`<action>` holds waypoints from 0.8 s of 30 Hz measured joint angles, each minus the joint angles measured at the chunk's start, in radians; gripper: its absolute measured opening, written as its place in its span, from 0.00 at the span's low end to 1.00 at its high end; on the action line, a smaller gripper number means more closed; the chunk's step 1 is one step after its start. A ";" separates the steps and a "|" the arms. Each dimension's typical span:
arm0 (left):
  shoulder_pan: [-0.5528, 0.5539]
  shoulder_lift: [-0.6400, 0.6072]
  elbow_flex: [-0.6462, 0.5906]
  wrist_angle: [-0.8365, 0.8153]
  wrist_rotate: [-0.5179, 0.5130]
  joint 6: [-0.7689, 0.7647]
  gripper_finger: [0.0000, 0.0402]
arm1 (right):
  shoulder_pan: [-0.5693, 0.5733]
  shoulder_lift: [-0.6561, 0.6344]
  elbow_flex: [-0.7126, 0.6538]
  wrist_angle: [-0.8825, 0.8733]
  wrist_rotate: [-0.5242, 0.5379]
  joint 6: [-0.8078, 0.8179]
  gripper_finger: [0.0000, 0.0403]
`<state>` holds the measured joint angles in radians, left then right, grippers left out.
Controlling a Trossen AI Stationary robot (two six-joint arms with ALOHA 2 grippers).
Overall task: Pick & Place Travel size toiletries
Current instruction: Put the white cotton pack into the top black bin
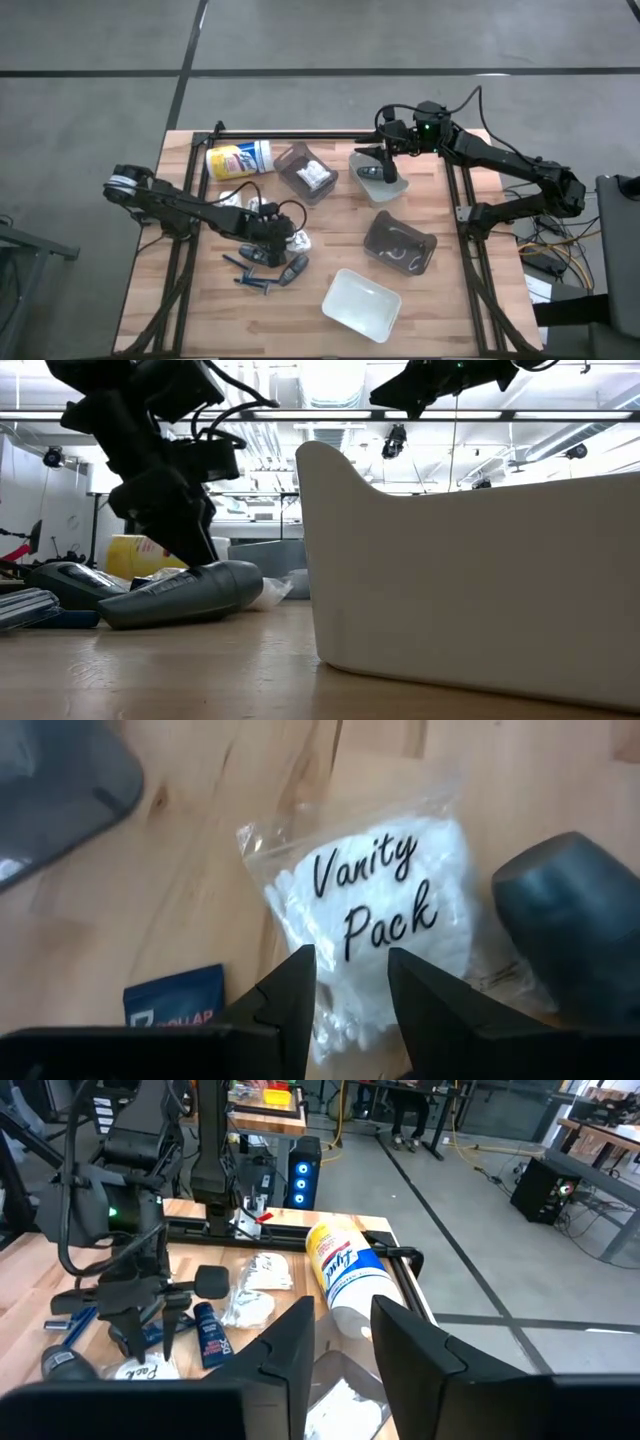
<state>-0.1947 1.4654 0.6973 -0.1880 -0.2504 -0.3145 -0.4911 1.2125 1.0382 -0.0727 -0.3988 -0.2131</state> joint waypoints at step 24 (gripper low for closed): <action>0.001 0.085 0.001 0.074 0.048 -0.028 0.27 | 0.000 0.000 0.000 -0.001 -0.001 0.001 0.13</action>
<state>-0.1936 1.5505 0.6979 -0.1145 -0.2020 -0.3430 -0.4915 1.2125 1.0378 -0.0734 -0.4000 -0.2124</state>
